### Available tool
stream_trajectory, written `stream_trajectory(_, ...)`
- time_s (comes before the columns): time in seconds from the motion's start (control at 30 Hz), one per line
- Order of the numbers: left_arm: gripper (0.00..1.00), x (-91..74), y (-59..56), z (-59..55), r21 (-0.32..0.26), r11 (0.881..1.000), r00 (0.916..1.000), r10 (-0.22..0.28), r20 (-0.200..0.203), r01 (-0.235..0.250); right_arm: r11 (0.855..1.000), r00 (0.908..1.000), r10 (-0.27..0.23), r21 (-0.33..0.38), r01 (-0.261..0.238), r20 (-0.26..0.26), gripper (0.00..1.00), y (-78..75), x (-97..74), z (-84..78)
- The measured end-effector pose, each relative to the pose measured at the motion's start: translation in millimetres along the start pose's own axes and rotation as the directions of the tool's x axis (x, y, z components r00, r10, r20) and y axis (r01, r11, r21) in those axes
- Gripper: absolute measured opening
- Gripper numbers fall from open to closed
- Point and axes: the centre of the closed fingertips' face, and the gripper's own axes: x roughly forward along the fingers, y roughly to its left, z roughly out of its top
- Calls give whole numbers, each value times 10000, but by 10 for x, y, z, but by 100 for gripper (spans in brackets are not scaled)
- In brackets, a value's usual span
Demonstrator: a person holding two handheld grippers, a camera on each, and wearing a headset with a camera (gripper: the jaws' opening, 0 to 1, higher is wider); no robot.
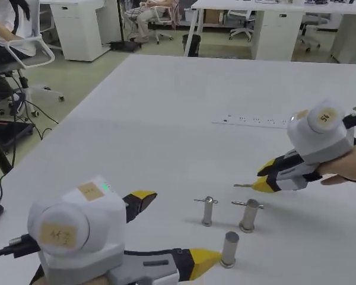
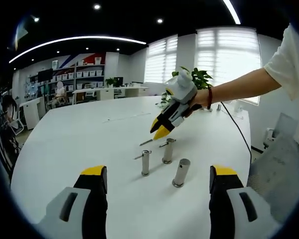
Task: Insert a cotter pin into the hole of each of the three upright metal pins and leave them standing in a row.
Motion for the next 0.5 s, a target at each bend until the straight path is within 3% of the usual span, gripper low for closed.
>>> stream_trajectory(0.2, 83, 30, -53, -28, 217, 9998, 9999, -51, -144, 54, 9999, 9995, 57, -114, -61, -312, 21, -93, 111, -78)
stream_trajectory(0.5, 81, 64, -73, -55, 175, 9998, 9994, -126, -331, 132, 9993, 9965, 286, -227, -305, -785, 19, -112, 175, -164)
